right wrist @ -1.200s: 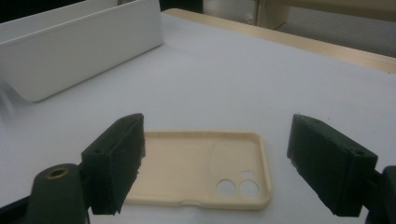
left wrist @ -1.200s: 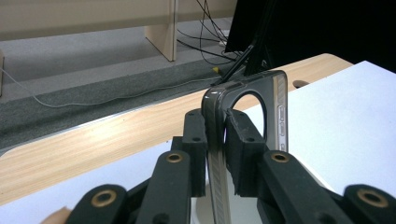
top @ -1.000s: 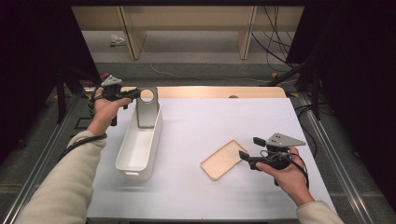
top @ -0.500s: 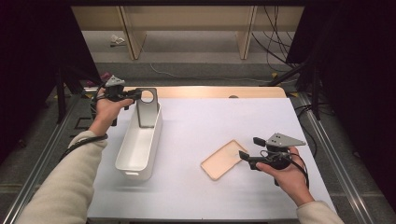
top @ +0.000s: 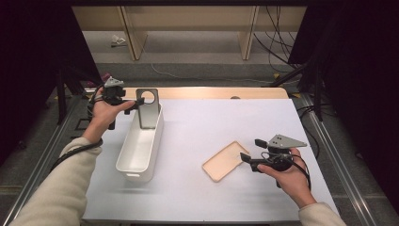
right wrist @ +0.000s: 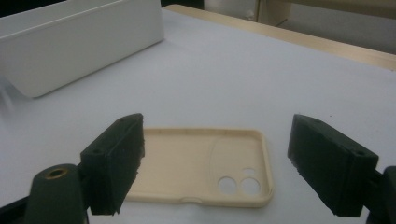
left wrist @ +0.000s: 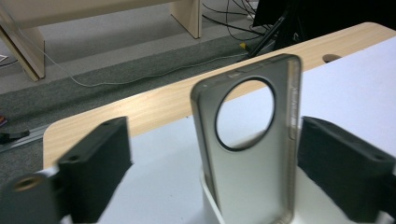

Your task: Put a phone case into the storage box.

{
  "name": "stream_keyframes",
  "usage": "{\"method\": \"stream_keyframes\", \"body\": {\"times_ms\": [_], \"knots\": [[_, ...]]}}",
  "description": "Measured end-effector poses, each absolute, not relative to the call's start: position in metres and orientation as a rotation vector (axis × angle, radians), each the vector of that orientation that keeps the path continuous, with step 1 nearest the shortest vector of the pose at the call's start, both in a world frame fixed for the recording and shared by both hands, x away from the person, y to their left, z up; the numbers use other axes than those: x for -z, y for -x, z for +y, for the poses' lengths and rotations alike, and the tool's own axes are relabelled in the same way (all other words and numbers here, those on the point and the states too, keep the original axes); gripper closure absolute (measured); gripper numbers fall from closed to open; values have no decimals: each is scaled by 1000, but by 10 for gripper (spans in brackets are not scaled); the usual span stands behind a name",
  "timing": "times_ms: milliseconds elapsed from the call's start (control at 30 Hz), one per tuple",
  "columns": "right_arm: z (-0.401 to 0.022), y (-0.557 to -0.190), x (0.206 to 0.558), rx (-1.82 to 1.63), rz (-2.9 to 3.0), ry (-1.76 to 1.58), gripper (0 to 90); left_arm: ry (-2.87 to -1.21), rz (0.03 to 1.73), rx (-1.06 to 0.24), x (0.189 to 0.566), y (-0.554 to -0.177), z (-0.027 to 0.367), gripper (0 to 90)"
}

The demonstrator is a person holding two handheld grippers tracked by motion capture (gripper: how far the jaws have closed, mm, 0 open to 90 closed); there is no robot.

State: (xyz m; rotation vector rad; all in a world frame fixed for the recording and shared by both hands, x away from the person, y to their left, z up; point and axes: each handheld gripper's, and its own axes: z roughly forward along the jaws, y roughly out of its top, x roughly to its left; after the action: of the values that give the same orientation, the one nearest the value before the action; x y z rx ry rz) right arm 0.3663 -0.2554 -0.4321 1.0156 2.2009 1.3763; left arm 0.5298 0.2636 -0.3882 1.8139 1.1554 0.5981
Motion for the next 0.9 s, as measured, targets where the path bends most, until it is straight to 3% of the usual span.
{"method": "stream_keyframes", "body": {"times_ms": [133, 567, 900], "knots": [[-255, -367, 433, -1371, 2210, -1014, 195, -1785, 1149, -566, 383, -508, 263, 0], [-251, -367, 432, -1367, 2214, -1000, 194, -1730, 1066, -478, 389, -412, 245, 0], [-248, -367, 431, -1367, 2225, -982, 192, -1731, 957, -544, 398, -361, 229, 9]]}}
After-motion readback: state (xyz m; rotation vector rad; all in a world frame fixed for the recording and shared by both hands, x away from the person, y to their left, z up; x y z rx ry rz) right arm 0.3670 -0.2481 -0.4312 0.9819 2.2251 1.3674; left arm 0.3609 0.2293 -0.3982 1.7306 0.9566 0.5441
